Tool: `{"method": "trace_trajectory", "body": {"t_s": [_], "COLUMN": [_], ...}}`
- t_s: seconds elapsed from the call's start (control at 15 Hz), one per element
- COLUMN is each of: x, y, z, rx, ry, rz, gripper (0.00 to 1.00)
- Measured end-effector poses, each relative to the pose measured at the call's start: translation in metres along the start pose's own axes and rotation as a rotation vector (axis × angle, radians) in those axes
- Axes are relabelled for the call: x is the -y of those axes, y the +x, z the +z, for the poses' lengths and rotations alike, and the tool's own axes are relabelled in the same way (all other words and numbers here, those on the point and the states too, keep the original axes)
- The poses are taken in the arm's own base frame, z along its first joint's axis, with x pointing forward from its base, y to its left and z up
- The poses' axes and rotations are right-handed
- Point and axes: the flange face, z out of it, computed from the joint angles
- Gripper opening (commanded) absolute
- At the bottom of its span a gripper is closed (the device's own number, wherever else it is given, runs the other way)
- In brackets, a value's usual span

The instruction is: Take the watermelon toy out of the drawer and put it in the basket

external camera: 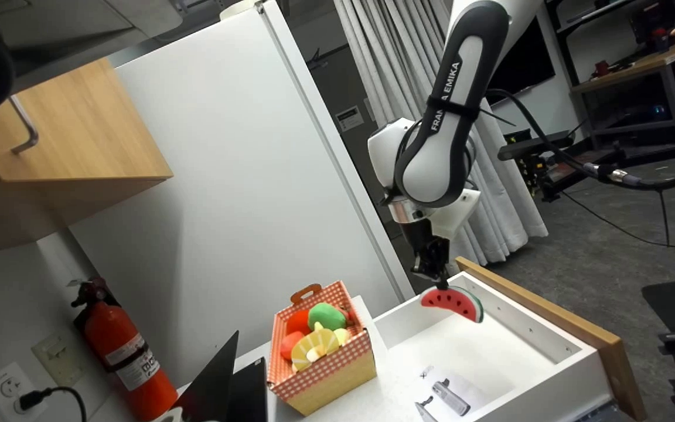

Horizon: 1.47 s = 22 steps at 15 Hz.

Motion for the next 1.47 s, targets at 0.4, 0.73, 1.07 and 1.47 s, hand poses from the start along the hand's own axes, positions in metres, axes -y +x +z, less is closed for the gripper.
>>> {"method": "trace_trajectory", "body": {"t_s": [0.4, 0.73, 1.07, 1.47], "x": [0.059, 0.089, 0.101, 0.116], "y": [-0.033, -0.047, -0.047, -0.043], "z": [-0.050, -0.089, -0.138, -0.174], "rx": [-0.064, -0.117, -0.220, -0.318], "ry": [0.099, 0.165, 0.248, 0.309], "rz": [-0.056, -0.074, -0.045, -0.027], "gripper": [0.00, 0.00, 0.00, 0.00]}}
